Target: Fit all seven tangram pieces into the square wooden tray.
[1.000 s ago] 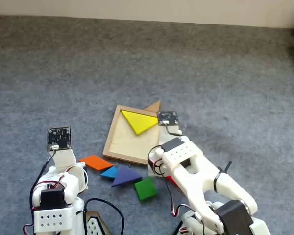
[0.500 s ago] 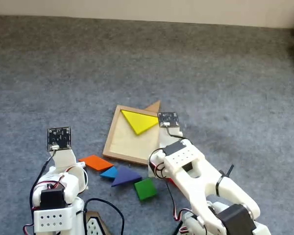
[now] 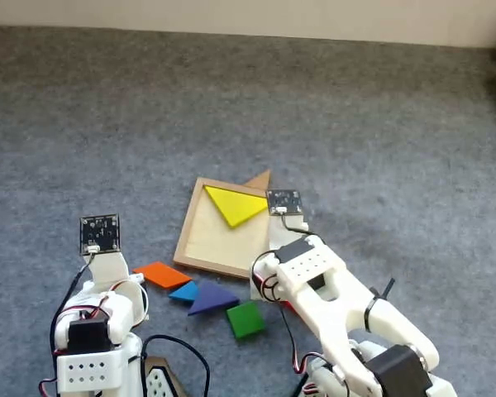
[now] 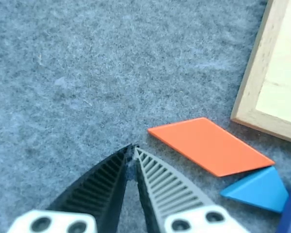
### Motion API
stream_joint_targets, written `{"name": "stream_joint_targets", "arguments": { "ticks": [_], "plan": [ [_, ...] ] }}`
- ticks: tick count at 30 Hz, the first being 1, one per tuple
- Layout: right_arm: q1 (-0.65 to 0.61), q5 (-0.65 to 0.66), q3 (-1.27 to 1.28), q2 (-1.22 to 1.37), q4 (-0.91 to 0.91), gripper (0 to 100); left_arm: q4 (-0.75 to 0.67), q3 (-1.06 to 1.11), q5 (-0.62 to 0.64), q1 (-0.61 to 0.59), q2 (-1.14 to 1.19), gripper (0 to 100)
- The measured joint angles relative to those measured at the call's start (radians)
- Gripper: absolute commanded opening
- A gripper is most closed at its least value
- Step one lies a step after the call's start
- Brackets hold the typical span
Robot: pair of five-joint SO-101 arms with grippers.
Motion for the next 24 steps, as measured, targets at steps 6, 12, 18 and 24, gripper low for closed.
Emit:
{"name": "stream_joint_targets", "arguments": {
  "ticks": [6,12,18,24],
  "plan": [
    [0.006,0.002,0.0,-0.003,0.003,17.5,0.0,0.0,0.0,0.0,0.0,1],
    [0.046,0.002,-0.002,-0.003,0.014,17.0,0.0,0.0,0.0,0.0,0.0,1],
    [0.049,0.002,-0.002,-0.003,0.014,17.5,0.0,0.0,0.0,0.0,0.0,1],
    [0.046,0.044,-0.005,-0.003,0.044,29.3,0.0,0.0,0.0,0.0,0.0,1]
  ]
}}
